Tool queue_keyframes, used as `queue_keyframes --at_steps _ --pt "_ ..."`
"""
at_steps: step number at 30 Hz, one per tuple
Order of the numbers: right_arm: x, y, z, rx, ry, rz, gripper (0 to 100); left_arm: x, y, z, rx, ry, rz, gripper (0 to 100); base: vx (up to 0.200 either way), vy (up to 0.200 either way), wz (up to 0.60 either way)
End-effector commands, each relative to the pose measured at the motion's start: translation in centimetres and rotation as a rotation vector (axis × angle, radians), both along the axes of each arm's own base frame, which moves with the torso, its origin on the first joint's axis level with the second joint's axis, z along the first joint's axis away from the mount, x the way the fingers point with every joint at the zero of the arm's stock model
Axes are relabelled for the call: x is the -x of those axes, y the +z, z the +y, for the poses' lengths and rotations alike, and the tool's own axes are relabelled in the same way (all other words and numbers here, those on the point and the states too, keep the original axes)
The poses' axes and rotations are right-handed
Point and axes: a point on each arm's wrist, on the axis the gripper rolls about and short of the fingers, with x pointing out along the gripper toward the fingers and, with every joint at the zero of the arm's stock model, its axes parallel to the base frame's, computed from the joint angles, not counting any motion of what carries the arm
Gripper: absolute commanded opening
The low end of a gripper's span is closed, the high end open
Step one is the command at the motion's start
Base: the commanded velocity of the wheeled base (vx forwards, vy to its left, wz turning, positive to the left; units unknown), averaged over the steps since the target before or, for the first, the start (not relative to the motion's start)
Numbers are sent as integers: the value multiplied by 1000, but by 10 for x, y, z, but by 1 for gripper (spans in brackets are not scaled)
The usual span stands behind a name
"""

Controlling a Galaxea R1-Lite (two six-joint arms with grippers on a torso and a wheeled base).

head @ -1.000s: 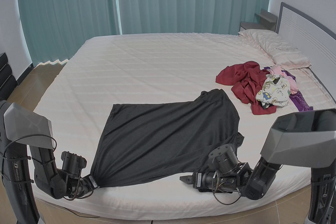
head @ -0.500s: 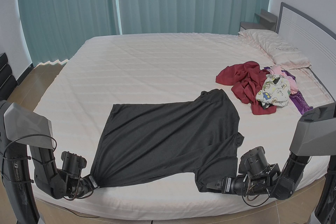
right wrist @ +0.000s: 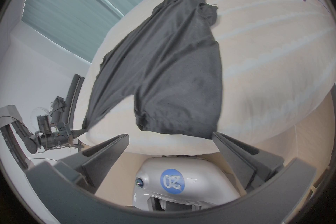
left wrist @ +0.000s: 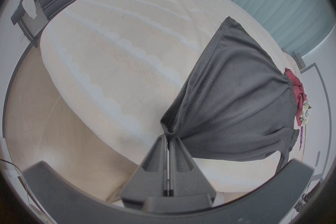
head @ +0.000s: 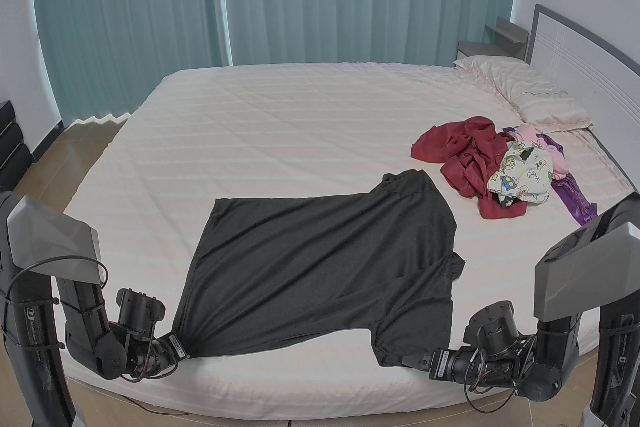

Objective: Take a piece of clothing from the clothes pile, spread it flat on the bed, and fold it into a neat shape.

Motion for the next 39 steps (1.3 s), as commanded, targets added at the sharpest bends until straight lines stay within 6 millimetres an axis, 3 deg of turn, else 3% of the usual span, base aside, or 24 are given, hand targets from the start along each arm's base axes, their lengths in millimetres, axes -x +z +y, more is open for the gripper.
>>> queue_keyframes --at_steps 1,18,19,26,39 --pt "6 -18 -4 52 -7 65 100 0 0 0 1 2 1 0 0 0 0" --pt "-13 -19 -5 -6 -88 21 100 1 0 0 -1 1 5 0 0 0 0" --pt "-14 -20 -5 -4 -88 20 0 2 -1 0 -1 1 7 0 0 0 0" --pt "-9 -19 -8 25 -107 22 0 1 0 1 2 4 2 0 0 0 0" --pt "17 14 -61 25 -115 50 0 5 5 1 26 -13 -22 0 0 0 0"
